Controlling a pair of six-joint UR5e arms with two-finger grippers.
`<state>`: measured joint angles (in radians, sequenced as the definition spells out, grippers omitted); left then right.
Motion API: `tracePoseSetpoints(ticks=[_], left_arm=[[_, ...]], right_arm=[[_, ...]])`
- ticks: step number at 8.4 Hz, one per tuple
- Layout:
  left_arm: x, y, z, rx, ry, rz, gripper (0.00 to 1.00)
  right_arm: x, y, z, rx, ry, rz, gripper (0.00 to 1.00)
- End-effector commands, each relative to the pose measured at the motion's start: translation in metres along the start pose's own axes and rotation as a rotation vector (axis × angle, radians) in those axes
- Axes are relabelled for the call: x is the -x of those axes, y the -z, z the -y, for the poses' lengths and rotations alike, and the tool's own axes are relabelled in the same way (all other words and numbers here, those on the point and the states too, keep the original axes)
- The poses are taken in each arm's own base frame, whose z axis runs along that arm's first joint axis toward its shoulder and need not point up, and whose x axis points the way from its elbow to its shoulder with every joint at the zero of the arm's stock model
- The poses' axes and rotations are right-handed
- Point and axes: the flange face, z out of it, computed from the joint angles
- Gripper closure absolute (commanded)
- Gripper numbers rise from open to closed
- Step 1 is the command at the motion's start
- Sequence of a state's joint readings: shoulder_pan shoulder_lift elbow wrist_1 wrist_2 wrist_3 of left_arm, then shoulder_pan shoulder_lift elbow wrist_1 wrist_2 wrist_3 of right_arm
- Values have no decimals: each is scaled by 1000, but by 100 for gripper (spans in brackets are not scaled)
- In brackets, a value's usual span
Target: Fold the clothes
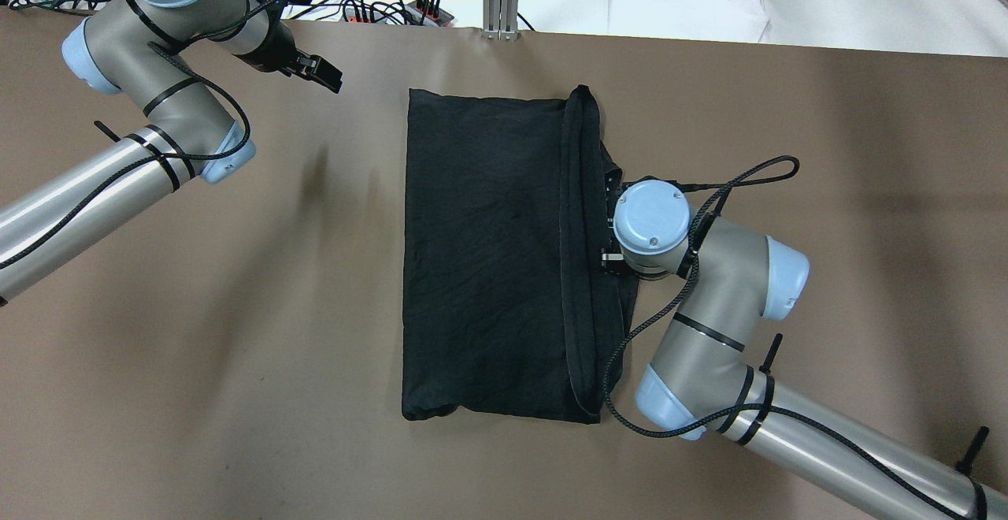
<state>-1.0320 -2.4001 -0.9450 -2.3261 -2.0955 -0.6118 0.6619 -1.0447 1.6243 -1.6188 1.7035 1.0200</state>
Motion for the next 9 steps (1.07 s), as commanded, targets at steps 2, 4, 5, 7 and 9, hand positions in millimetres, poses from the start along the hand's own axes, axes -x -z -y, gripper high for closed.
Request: tracePoseSetpoints(ticks=[2,4,5,7,9], left_arm=[[-4,-3,-2,4,-3,-3,0],[-3,-3,-2,3,-3,-4,0],[-3,-3,-2,2,-3,-2,0],[4,-7,-11,10,-1,1,0],[6,-9,-15,16,1,3,0]], right_arm=[[22,80,-6,-16,-14,165,6],[74,108,-36,7,14,202,8],[108,121,-57,-11,57,182,11],[134,105,-103,13,127,154,14],[152,86,-154,0,279,68,23]])
